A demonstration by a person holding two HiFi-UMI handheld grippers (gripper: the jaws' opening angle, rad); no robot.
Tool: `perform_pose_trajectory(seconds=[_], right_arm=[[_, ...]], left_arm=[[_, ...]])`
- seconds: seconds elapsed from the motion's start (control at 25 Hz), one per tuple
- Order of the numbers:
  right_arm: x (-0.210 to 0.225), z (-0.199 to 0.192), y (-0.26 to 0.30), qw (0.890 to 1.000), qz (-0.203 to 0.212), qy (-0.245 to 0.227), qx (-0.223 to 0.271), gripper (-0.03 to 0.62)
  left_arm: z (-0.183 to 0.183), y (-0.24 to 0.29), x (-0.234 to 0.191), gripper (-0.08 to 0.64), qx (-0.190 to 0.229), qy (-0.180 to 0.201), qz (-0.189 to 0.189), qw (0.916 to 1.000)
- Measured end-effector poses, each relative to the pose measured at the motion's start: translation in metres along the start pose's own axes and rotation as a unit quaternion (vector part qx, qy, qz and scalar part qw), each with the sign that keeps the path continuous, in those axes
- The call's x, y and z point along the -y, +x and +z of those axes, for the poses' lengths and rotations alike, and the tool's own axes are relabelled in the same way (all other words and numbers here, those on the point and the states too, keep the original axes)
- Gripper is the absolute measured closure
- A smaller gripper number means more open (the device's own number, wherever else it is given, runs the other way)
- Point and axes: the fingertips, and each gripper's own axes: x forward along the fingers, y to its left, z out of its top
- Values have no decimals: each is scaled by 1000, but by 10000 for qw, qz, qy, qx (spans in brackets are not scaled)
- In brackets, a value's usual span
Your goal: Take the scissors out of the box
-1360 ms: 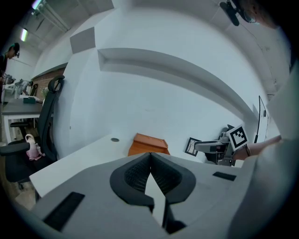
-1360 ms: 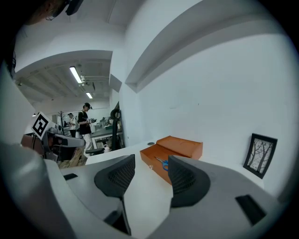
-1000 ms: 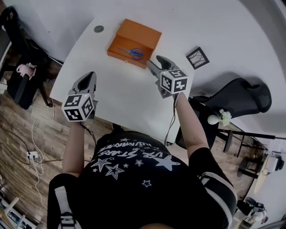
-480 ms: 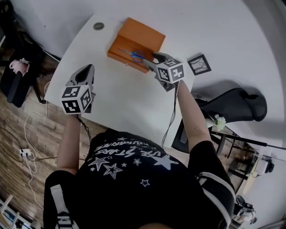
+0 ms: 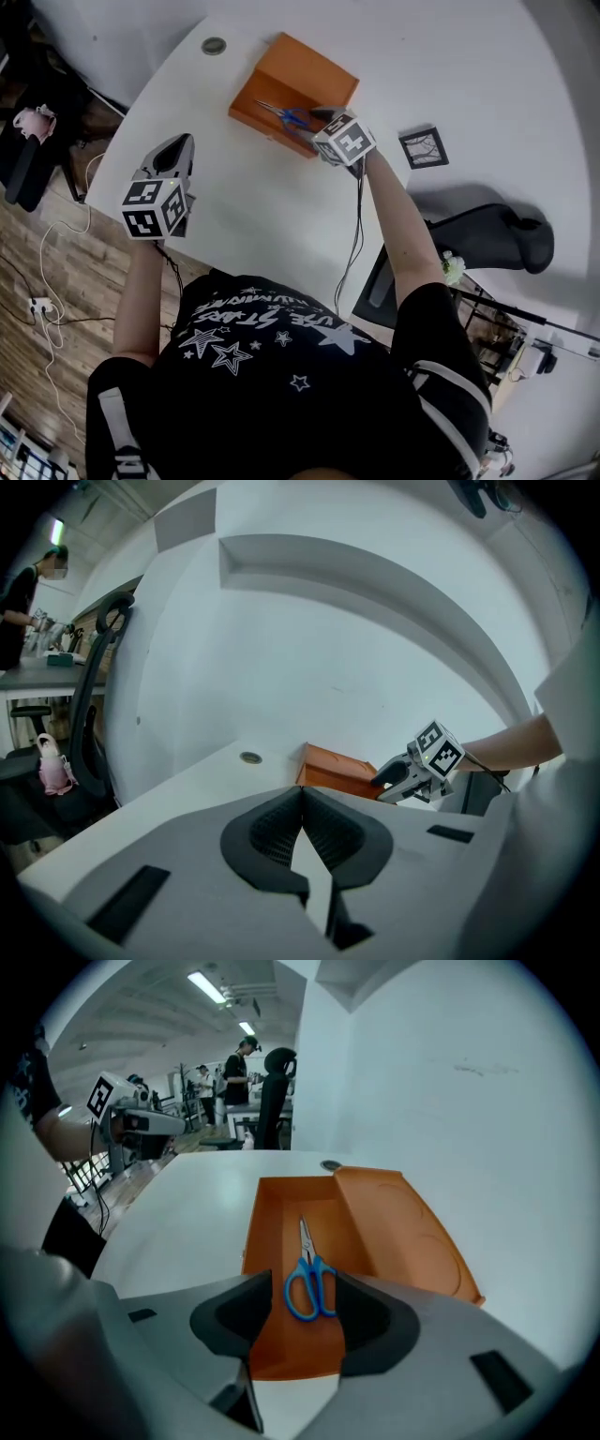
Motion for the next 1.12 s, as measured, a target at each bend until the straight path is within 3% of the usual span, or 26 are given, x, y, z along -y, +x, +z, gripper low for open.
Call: perform_pose_trajectory(seconds=[0.36, 0.48, 0.6, 0.96, 1.12], right_arm=[[3, -11, 36, 9965, 323, -459, -626, 362], [8, -17, 45, 9949, 257, -400, -893, 375], [10, -14, 50, 9931, 165, -507, -1041, 426], [2, -24, 64, 9843, 516, -597, -1577, 428], [11, -25, 70, 9786, 423, -634, -1910, 433]], left_arm=[[-14, 7, -7, 541, -91, -163, 144, 9997], [-17, 9, -8, 541, -141, -168, 191, 9996], [-19, 8, -10, 541, -181, -174, 215, 9995], [-26, 10, -13, 541, -243, -243, 236, 9991], [-31, 13, -16, 541, -308, -272, 217, 9989]])
